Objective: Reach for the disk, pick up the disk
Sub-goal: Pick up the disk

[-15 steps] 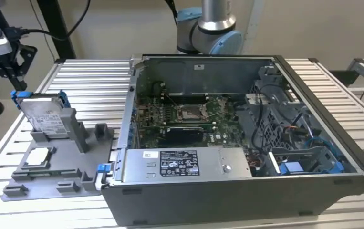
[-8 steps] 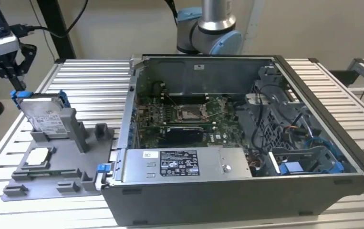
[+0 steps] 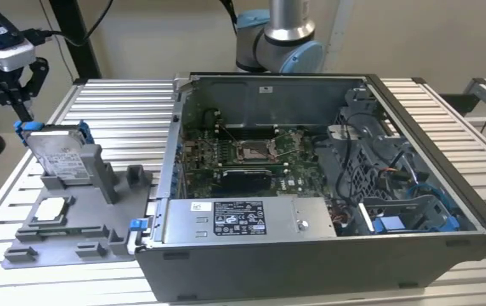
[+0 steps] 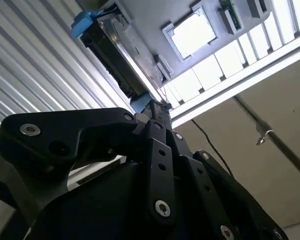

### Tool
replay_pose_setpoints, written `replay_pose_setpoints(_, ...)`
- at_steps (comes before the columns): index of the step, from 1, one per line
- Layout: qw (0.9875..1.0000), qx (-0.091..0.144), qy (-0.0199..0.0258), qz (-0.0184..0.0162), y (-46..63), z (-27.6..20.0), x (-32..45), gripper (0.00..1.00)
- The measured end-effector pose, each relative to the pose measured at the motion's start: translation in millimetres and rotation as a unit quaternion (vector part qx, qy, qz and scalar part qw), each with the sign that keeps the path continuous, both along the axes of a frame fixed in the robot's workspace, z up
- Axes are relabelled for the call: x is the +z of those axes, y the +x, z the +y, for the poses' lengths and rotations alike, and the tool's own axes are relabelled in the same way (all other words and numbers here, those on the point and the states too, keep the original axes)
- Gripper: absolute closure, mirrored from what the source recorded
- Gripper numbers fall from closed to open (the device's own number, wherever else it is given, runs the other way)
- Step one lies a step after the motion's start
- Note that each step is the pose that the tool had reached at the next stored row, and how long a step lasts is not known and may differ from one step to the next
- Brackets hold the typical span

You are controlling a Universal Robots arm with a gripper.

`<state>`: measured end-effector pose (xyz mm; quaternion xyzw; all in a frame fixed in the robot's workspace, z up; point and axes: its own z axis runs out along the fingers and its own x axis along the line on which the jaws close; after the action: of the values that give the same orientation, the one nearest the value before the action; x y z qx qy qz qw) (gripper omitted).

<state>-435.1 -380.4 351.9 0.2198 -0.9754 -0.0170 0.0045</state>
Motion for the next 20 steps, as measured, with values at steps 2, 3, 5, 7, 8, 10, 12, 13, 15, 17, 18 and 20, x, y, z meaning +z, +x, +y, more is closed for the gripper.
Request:
replay_pose_setpoints(2, 0.9998, 0.019, -0.0001, 0.0, 0.0, 0.0, 0.0, 1.0)
replay_pose_setpoints(3, 0.9996, 0.027, -0.0001, 0.0, 0.0, 0.0, 0.0, 1.0)
replay_pose_setpoints(5, 0.9988, 0.049, -0.0001, 0.0, 0.0, 0.0, 0.0, 1.0)
replay_pose_setpoints(7, 0.9978, 0.067, -0.0001, 0.0, 0.0, 0.0, 0.0, 1.0)
replay_pose_setpoints(8, 0.9971, 0.076, -0.0001, 0.0, 0.0, 0.0, 0.0, 1.0)
replay_pose_setpoints(10, 0.9954, 0.096, -0.0001, 0.0, 0.0, 0.0, 0.0, 1.0)
replay_pose_setpoints(12, 0.9935, 0.114, -0.0001, 0.0, 0.0, 0.0, 0.0, 1.0)
replay_pose_setpoints(13, 0.9923, 0.124, -0.0001, 0.0, 0.0, 0.0, 0.0, 1.0)
replay_pose_setpoints(15, 0.99, 0.141, -0.0001, 0.0, 0.0, 0.0, 0.0, 1.0)
replay_pose_setpoints(17, 0.9873, 0.159, -0.0001, 0.0, 0.0, 0.0, 0.0, 1.0)
replay_pose_setpoints(18, 0.9855, 0.17, -0.0001, 0.0, 0.0, 0.0, 0.0, 1.0)
replay_pose_setpoints(20, 0.9822, 0.188, -0.0001, 0.0, 0.0, 0.0, 0.0, 1.0)
